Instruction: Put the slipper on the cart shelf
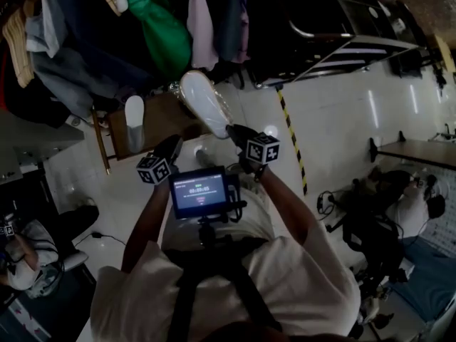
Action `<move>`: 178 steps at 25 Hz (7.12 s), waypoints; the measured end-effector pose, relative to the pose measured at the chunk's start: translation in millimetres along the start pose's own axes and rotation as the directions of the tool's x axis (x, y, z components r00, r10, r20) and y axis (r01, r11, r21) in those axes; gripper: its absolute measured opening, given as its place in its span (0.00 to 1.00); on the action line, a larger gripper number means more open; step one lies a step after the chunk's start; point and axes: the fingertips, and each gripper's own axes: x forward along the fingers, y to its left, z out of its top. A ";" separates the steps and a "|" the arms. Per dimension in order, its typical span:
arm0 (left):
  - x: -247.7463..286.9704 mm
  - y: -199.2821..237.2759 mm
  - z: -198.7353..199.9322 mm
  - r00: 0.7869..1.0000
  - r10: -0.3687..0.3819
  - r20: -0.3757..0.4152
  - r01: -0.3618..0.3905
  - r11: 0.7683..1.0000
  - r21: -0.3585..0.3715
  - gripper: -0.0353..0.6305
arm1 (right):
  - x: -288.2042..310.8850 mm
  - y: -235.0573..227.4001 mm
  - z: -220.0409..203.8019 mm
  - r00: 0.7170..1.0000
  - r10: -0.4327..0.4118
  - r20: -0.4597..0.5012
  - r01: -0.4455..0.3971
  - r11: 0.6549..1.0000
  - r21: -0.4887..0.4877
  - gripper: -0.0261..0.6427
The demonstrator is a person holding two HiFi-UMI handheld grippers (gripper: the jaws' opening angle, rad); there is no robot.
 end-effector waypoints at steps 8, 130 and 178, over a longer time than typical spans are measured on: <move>50.1 -81.9 24.6 0.997 -0.071 -0.006 0.072 0.996 0.058 0.14 | -80.4 -35.4 40.4 0.992 -0.078 0.101 0.082 0.996 -0.034 0.15; 681.4 -648.3 -69.2 0.998 -0.049 0.027 0.047 0.997 0.055 0.14 | -655.9 -663.5 363.0 0.966 -0.102 0.239 0.060 0.983 0.175 0.14; 683.3 -512.3 1.2 1.000 -0.024 -0.003 0.024 0.998 0.054 0.14 | -396.8 -673.1 417.9 0.979 -0.159 0.129 0.124 0.962 0.243 0.14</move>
